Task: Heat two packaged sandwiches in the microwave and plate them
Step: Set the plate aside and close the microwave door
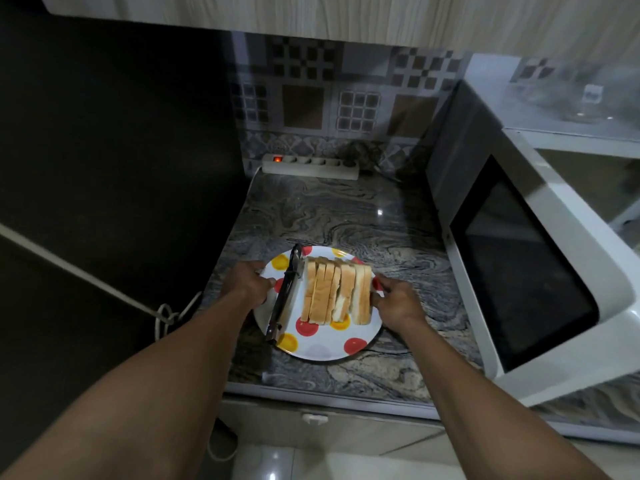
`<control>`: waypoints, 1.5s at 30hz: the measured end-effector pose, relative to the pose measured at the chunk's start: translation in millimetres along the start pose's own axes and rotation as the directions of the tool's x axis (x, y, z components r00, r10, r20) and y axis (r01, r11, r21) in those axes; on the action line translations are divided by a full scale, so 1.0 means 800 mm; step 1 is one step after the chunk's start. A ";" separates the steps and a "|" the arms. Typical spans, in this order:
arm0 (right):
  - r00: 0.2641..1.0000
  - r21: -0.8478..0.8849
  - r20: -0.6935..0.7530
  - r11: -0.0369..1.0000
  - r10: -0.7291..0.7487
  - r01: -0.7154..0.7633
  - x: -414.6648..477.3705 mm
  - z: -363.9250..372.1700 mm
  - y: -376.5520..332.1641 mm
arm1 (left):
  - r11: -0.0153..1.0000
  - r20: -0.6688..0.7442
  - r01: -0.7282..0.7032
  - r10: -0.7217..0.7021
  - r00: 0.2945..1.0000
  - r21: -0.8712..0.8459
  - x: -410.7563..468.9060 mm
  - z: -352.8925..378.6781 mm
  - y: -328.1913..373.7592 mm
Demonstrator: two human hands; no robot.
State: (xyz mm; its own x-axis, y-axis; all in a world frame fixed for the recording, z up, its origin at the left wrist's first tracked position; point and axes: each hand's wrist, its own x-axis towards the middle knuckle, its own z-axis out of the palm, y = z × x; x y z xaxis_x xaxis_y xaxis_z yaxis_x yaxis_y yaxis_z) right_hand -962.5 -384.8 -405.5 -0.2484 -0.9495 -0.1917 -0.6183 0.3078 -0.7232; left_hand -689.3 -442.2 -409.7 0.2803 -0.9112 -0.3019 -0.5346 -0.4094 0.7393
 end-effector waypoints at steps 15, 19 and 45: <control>0.993 -0.319 -0.087 0.942 0.084 -0.108 -0.006 0.011 -0.004 | 0.963 -0.010 -0.106 0.112 0.994 0.247 -0.020 -0.003 -0.006; 0.994 -0.264 -0.080 0.960 0.077 -0.096 -0.013 0.007 -0.005 | 0.960 -0.001 -0.100 0.104 0.995 0.260 -0.017 -0.003 -0.009; 0.936 -0.487 -0.284 0.872 -0.207 0.045 -0.159 -0.196 -0.129 | 0.603 0.173 -0.763 0.746 0.643 0.234 -0.157 0.055 0.280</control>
State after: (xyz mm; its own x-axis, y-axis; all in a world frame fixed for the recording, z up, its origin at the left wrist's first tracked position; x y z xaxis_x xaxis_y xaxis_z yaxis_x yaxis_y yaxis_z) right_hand -984.2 -286.4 -202.1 -0.3163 -0.9353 0.1590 -0.9137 0.2553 -0.3161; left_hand -879.7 -421.1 -232.6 -0.3562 -0.8994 0.2534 -0.7225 0.4371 0.5357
